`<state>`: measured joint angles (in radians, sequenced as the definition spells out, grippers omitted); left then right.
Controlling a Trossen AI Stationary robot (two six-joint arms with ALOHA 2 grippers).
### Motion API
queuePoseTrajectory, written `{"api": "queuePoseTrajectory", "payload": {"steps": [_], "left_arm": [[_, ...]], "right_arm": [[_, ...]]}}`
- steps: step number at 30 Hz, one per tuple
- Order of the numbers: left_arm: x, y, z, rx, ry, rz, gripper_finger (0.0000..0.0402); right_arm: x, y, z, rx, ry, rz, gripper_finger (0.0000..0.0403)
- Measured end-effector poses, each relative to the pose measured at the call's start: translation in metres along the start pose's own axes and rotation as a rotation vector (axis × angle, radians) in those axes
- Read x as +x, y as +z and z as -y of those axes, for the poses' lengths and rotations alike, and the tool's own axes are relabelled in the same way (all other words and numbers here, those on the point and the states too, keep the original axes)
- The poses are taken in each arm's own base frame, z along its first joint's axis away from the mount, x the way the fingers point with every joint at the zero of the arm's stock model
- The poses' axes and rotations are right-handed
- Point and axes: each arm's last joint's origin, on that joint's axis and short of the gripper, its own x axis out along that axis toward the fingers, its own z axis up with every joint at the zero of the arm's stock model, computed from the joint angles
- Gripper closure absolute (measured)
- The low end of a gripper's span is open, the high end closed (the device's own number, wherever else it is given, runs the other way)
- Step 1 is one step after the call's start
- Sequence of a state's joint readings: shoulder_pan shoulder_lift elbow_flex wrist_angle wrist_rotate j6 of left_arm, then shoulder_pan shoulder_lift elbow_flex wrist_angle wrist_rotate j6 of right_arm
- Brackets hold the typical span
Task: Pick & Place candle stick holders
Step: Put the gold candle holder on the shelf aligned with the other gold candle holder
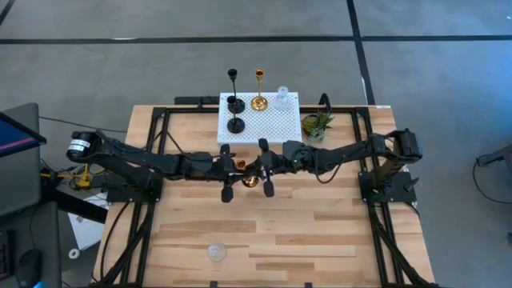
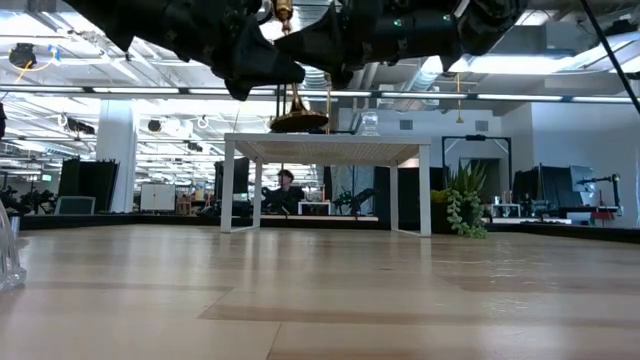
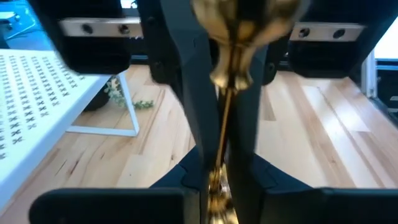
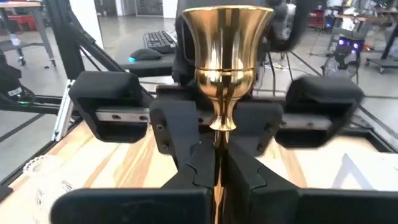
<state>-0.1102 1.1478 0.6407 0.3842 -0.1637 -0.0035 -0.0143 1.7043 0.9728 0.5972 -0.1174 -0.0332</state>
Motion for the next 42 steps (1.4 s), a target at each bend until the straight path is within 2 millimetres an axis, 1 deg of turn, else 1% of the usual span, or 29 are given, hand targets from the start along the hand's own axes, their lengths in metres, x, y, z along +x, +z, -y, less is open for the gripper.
{"api": "queuePoseTrajectory", "payload": {"steps": [4,8,11,13,16,19,23,27,32,39,42], "left_arm": [[-0.007,0.002,-0.002,0.004,0.046,-0.020,0.0357],[-0.022,0.008,-0.006,0.009,0.100,-0.042,0.0363],[-0.033,0.013,-0.008,0.003,0.105,-0.033,0.0367],[-0.041,0.016,-0.009,0.001,0.102,-0.029,0.0369],[-0.047,0.020,-0.010,-0.006,0.103,-0.002,0.0372],[-0.052,0.017,-0.011,-0.008,0.103,0.006,0.0375],[-0.062,0.014,-0.009,-0.010,0.082,0.020,0.0382],[-0.073,0.013,-0.005,-0.014,0.048,0.050,0.0392],[-0.083,0.008,-0.003,-0.018,0.026,0.068,0.0396],[-0.083,0.006,-0.003,-0.018,0.027,0.065,0.0397],[-0.083,0.006,-0.003,-0.017,0.027,0.062,0.0395]], "right_arm": [[-0.011,0.003,0.000,-0.001,-0.025,0.009,0.0399],[-0.031,0.004,0.000,-0.005,-0.104,0.016,0.0399],[-0.047,0.004,0.002,-0.017,-0.193,0.088,0.0399],[-0.056,0.003,0.006,-0.019,-0.239,0.171,0.0400],[-0.064,-0.002,0.015,-0.020,-0.287,0.287,0.0400],[-0.061,-0.010,0.029,0.015,-0.323,0.286,0.0400],[-0.049,-0.020,0.047,0.032,-0.368,0.249,0.0400],[-0.043,-0.011,0.062,0.028,-0.389,0.272,0.0400],[-0.044,0.004,0.075,-0.003,-0.417,0.261,0.0400],[-0.043,0.019,0.098,0.000,-0.475,0.198,0.0400],[-0.044,0.017,0.106,0.009,-0.496,0.149,0.0400]]}}
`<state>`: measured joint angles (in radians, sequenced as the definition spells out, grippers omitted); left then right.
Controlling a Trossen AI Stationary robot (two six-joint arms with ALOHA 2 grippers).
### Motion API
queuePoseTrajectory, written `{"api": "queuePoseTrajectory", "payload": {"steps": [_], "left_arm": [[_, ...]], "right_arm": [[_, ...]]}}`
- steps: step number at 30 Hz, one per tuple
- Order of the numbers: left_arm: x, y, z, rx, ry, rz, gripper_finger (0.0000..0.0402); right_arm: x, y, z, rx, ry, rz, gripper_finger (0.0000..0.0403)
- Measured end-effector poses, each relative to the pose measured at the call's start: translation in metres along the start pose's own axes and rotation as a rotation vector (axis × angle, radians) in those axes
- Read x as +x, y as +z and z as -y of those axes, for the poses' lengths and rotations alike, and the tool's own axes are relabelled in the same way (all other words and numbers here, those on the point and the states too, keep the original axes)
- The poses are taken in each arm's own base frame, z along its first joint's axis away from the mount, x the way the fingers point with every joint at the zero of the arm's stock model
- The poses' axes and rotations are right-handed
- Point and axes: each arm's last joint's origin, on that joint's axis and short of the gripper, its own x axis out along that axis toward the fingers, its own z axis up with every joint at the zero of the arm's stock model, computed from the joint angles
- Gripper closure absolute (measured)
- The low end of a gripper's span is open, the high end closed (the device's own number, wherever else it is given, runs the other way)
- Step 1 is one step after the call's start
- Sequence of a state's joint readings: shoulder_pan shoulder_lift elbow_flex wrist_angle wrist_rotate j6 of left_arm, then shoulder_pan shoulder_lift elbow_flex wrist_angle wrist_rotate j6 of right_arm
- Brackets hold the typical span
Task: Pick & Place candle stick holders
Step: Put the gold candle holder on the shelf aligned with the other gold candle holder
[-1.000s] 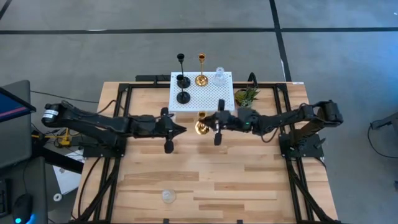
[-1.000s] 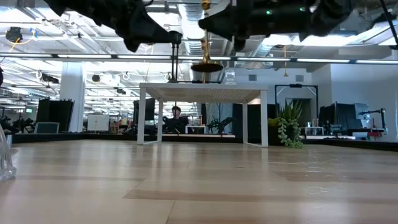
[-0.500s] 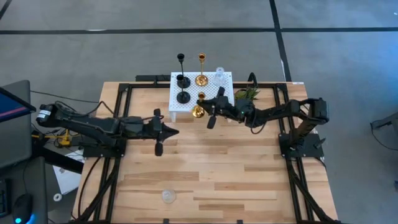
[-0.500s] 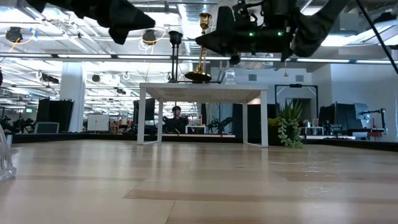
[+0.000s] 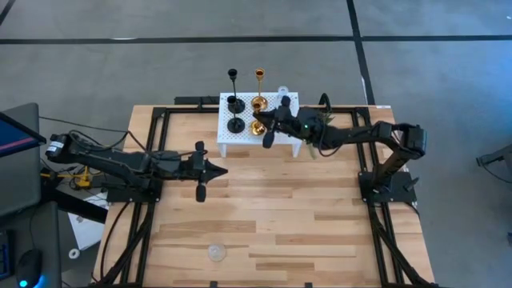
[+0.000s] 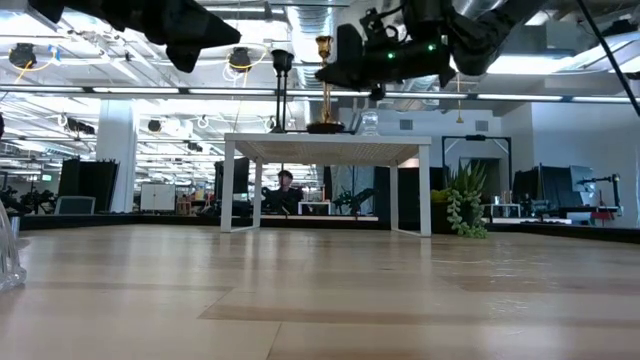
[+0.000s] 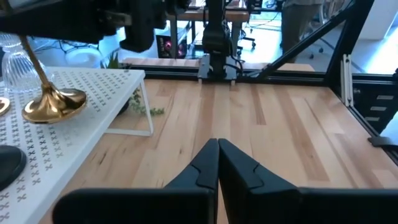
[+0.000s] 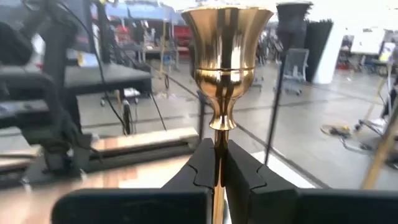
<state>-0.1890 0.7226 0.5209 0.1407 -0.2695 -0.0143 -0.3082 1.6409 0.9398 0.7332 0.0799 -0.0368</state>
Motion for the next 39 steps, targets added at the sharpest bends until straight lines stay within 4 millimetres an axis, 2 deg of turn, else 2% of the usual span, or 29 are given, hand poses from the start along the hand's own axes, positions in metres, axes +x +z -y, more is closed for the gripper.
{"api": "queuePoseTrajectory", "payload": {"steps": [19,25,32,36,39], "left_arm": [[0.002,-0.002,0.001,0.002,0.000,-0.011,0.0396],[0.004,-0.003,0.001,0.005,0.000,-0.022,0.0396],[0.003,-0.003,0.001,0.004,0.000,-0.019,0.0394],[0.003,-0.003,0.001,-0.004,0.000,-0.019,0.0396],[0.003,-0.003,0.001,-0.004,0.000,-0.019,0.0396]], "right_arm": [[0.001,-0.002,0.029,0.024,-0.081,-0.016,0.0400],[0.001,0.000,0.027,0.051,0.003,0.003,0.0400],[0.001,-0.002,0.027,0.051,0.001,-0.014,0.0400],[0.003,-0.008,0.027,0.053,-0.001,-0.043,0.0400],[0.009,-0.020,0.026,0.066,0.000,-0.039,0.0401]]}}
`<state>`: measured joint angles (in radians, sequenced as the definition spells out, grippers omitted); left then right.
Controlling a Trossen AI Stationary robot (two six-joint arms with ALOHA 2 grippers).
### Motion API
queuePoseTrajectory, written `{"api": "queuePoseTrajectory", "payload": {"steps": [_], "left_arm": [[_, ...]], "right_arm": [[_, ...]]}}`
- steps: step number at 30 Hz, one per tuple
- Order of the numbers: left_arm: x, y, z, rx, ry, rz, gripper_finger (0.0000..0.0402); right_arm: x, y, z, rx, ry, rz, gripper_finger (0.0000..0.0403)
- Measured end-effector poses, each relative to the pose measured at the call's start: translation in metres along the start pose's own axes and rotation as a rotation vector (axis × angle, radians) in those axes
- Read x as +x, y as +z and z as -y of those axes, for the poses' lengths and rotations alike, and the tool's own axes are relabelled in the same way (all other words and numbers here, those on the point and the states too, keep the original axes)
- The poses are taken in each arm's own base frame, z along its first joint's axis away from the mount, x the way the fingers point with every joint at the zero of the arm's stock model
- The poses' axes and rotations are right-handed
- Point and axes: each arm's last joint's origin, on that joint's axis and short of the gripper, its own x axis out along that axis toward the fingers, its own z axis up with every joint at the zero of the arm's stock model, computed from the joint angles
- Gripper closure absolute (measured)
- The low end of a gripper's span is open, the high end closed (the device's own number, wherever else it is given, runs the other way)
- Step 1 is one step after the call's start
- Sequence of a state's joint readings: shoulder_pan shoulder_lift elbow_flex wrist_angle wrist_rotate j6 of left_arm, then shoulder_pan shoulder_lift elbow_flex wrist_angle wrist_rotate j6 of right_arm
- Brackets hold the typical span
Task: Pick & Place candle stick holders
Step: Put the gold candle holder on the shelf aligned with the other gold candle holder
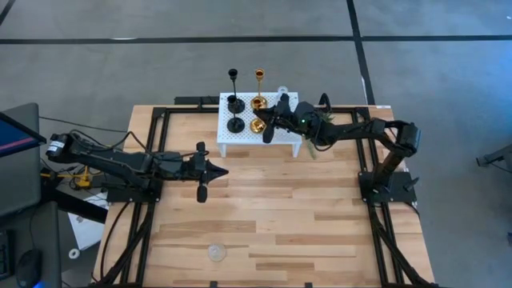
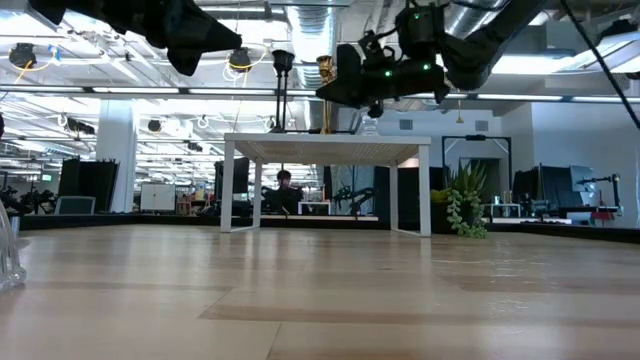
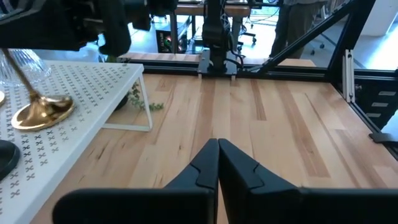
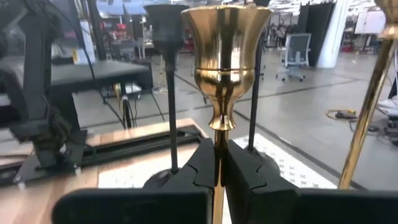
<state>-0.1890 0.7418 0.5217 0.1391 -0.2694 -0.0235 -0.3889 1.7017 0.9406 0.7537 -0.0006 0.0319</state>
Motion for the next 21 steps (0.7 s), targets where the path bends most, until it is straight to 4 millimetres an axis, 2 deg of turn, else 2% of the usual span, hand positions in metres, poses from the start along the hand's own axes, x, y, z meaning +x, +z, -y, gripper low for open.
{"api": "queuePoseTrajectory", "payload": {"steps": [6,21], "left_arm": [[0.000,0.000,0.000,-0.010,-0.001,-0.001,0.0396],[0.000,0.000,0.000,-0.009,-0.001,-0.002,0.0396]], "right_arm": [[0.011,-0.015,0.000,0.002,0.003,0.064,0.0401],[0.002,-0.004,0.001,-0.044,-0.008,-0.013,0.0401]]}}
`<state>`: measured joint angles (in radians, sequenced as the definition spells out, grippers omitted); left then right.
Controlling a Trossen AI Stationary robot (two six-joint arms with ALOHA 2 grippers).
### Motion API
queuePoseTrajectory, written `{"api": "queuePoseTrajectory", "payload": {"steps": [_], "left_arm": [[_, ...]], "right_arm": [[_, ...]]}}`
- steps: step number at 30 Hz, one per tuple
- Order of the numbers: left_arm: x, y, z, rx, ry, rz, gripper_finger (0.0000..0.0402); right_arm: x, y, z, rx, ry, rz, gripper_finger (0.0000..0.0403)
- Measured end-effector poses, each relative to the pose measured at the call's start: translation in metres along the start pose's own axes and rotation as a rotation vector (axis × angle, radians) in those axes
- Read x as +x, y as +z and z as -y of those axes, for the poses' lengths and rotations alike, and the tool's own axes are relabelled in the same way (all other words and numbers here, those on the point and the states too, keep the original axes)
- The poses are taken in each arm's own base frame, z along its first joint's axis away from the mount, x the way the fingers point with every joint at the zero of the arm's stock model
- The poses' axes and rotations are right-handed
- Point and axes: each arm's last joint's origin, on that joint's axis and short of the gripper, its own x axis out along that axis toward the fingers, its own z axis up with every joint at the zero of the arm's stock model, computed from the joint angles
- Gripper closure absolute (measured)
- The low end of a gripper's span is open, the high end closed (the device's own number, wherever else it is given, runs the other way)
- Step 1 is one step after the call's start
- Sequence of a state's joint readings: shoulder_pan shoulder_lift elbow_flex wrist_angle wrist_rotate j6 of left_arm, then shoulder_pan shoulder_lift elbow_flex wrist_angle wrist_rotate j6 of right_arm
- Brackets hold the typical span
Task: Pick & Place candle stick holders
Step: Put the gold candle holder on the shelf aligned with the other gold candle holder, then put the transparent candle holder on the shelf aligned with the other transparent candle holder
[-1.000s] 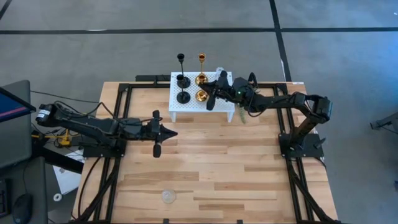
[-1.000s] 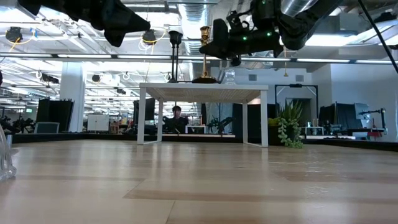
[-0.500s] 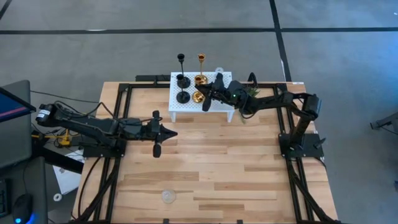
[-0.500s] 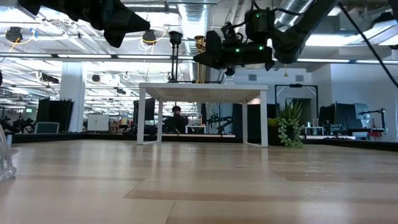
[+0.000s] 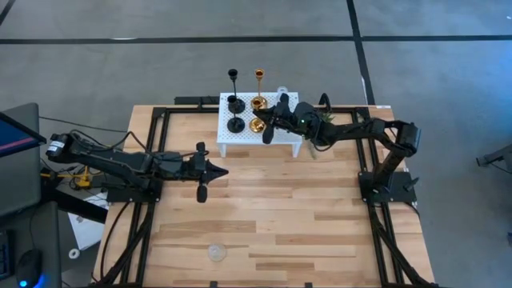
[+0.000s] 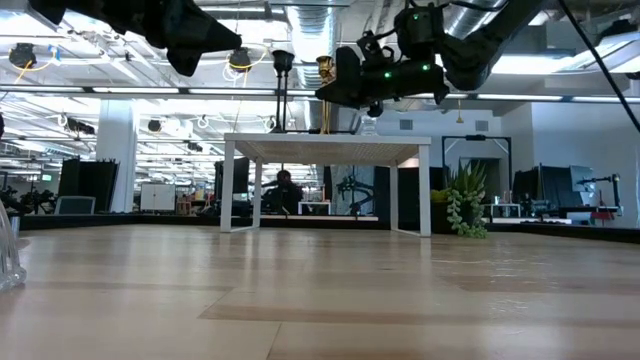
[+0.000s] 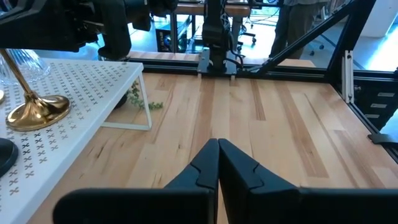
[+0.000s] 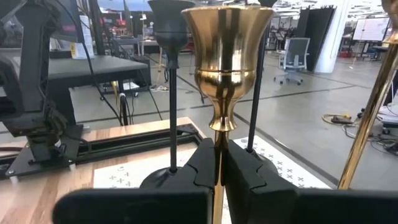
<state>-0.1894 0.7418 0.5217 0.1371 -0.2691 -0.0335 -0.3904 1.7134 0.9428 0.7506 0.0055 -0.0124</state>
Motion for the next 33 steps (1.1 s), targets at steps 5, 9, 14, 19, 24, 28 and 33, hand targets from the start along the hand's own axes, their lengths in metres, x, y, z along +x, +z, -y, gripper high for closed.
{"api": "queuePoseTrajectory", "payload": {"steps": [5,9,14,19,24,28,33], "left_arm": [[0.000,0.000,0.000,0.000,0.000,0.000,0.0392],[0.000,0.000,0.000,0.000,0.000,0.000,0.0394],[0.000,0.000,0.000,0.000,0.000,0.000,0.0395],[0.000,0.000,0.000,0.000,0.000,0.000,0.0392],[0.000,0.000,0.000,0.000,0.000,-0.001,0.0396],[0.000,0.000,0.000,0.000,0.000,-0.002,0.0393],[0.000,0.000,0.000,0.000,-0.001,-0.002,0.0394]], "right_arm": [[0.000,-0.001,0.000,0.004,-0.002,-0.021,0.0396],[-0.001,-0.007,0.000,0.009,-0.002,-0.056,0.0355],[0.000,-0.006,0.000,-0.022,-0.001,-0.057,0.0289],[-0.003,-0.005,0.001,-0.024,0.000,-0.076,0.0222],[-0.020,0.017,-0.005,-0.026,0.021,-0.123,0.0180],[-0.043,0.041,-0.014,-0.029,0.054,-0.164,0.0174],[-0.072,0.056,-0.035,-0.069,0.132,-0.259,0.0197]]}}
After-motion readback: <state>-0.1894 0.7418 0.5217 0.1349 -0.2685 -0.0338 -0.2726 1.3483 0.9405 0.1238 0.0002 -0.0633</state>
